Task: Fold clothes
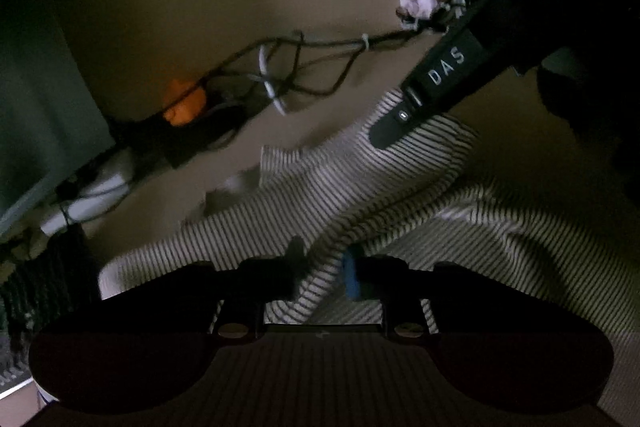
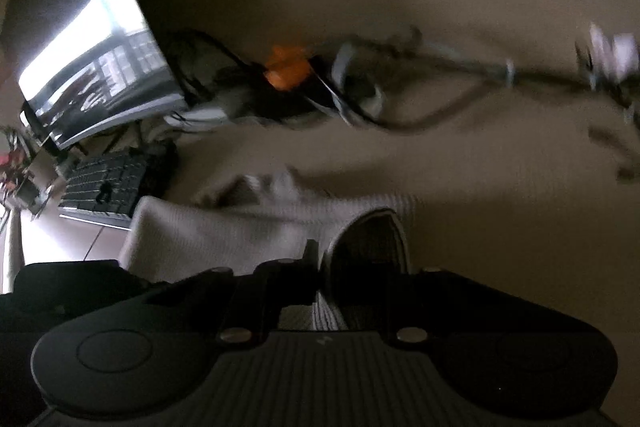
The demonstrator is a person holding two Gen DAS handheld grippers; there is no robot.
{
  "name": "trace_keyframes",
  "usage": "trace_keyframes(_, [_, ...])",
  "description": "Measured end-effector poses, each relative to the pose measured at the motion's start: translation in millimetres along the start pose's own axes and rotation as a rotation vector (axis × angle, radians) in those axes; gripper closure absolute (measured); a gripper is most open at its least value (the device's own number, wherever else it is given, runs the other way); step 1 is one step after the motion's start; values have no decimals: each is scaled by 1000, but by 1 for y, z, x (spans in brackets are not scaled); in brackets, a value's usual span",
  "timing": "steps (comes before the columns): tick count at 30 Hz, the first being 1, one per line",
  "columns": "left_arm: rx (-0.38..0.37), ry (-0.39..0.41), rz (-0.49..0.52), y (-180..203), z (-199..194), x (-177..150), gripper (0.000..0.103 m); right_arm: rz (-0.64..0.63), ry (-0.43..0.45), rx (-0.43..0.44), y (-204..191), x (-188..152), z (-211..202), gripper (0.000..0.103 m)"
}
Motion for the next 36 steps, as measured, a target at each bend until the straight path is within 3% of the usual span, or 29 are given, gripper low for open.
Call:
trace_keyframes(5, [25,88,-28,-6,-15,24,86,-189,121,-72,-21,22,-30,97])
trace_keyframes(8, [-19,24,-31,2,1,13,81,-206,49,-135,-7,8,-11,97])
trace_keyframes(11, [-66,-60,-68,4,14,-7,65,-175,-60,-164,10,-16,12,95])
trace_keyframes(13, [-73,-65,-132,-8,10,-12,42,-170,-65,-173,14,-21,14,91])
trace_keyframes(15, [-67,-55,-229,-30,-1,-13,28,-170,-54,-184,15,-18,10,83])
trace_keyframes(16, [-44,-48,-276,-45,-7,-15,21,-171,-43,-190,15,-14,6,75])
trace_keyframes(18, [4,-36,-371,-74,-18,-20,16,-176,-12,-192,14,-4,-3,66])
trace_keyframes(22, [94,-119,-554,-130,-12,-52,16,-148,18,-148,7,14,-12,65])
trace_keyframes(25, [62,-162,-677,-149,-8,-71,16,-121,-4,-94,-4,23,2,65])
trace_keyframes(28, [36,-166,-674,-148,-1,-71,16,-88,-32,-45,-18,29,29,65])
trace_keyframes(33, [-15,-180,-658,-138,11,-69,16,-74,-58,-110,-18,33,75,66])
trace_keyframes(36, [-54,-191,-682,-141,23,-72,15,0,-48,-102,1,30,57,65])
Point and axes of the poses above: each gripper's, at about its wrist camera, not at the fingertips, and z roughly the way its jaws point, y to its right, x to its top, the point moved 7 cm from there along z, roughly the way its jaws point, and after that the axes turned 1 degree about x, right-handed, at the moved point
